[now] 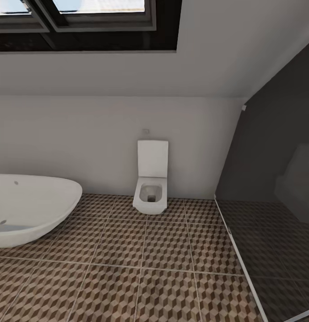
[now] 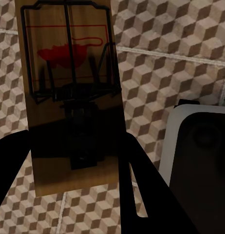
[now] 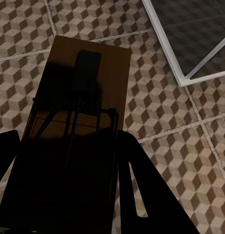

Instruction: Take the four mousetraps from the cabinet in the bathroom and place them on the bathroom floor. Make sure all four end up on the same floor surface, and ensure that at least two of them are either under or directly next to the same bathroom sink.

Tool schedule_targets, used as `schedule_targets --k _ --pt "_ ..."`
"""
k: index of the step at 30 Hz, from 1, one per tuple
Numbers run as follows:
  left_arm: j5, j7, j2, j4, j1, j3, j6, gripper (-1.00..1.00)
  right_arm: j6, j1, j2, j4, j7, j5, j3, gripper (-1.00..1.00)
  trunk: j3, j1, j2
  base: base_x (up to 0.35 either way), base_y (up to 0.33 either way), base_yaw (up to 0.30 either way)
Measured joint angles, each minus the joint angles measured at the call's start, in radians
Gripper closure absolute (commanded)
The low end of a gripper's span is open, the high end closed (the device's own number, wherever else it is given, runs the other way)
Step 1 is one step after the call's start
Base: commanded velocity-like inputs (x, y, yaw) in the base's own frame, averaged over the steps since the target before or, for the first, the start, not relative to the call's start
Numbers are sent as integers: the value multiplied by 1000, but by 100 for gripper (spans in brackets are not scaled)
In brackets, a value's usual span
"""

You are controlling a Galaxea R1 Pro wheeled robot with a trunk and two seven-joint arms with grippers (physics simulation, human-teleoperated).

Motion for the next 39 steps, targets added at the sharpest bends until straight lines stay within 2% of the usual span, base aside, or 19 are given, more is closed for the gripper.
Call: schedule_targets --k 39 --pt "0 0 0 0 0 0 0 100 0 0 0 0 0 0 0 100 0 0 0 0 0 0"
